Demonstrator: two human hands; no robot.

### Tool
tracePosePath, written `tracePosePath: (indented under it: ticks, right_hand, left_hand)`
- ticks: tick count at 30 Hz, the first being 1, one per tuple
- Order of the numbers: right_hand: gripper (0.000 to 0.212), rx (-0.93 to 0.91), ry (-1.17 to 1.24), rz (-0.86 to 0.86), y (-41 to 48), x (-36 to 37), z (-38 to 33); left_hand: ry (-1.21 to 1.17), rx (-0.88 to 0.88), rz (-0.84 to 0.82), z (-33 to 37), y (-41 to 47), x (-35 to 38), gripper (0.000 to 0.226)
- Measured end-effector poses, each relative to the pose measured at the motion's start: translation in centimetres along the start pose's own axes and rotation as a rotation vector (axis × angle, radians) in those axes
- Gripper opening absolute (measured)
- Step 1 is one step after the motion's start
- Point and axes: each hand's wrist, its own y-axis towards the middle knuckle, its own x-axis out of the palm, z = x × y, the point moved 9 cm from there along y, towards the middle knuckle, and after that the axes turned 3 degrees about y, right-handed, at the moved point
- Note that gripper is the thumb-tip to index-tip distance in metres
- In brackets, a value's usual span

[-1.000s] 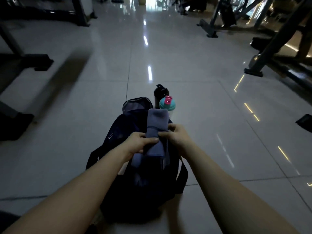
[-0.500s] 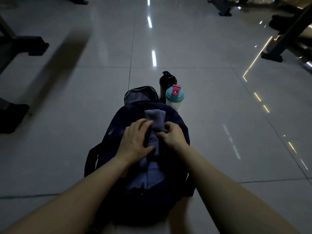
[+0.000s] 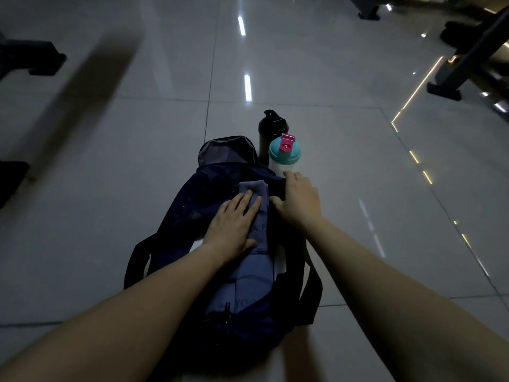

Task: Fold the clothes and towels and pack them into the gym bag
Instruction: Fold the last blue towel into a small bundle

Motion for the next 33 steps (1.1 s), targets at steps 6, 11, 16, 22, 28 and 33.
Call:
tracePosePath:
  ticks: [6, 11, 16, 22, 28, 33]
  right_hand:
    - [0.016, 0.113, 0.266, -0.081, 4.4, 1.3, 1.8]
    - [0.017, 0.226, 0.467, 0.015, 6.6, 0.8, 4.3]
    - [0.028, 0.037, 0.174, 0.006, 6.4, 0.3, 1.8]
    - [0.018, 0.117, 0.21, -0.043, 6.5, 1.1, 3.7]
    - [0.027, 0.077, 0.199, -0.11, 6.4, 1.1, 3.6]
    - [0.054, -0.047, 0.053, -0.026, 3.7, -1.4, 1.9]
  left_hand:
    - [0.02, 0.025, -0.008, 0.1, 0.4, 0.7, 0.105]
    - [0.08, 0.129, -0.031, 1.0, 1.3, 1.3, 0.098]
    - [0.108, 0.141, -0.094, 0.2, 2.1, 1.7, 0.099]
    - [0.125, 0.196, -0.176, 0.5, 2.5, 3.3, 0.097]
    - [0.126, 0.214, -0.239, -0.1, 2.7, 3.2, 0.094]
    - [0.102, 0.239, 0.183, -1.3, 0.9, -3.1, 0.053]
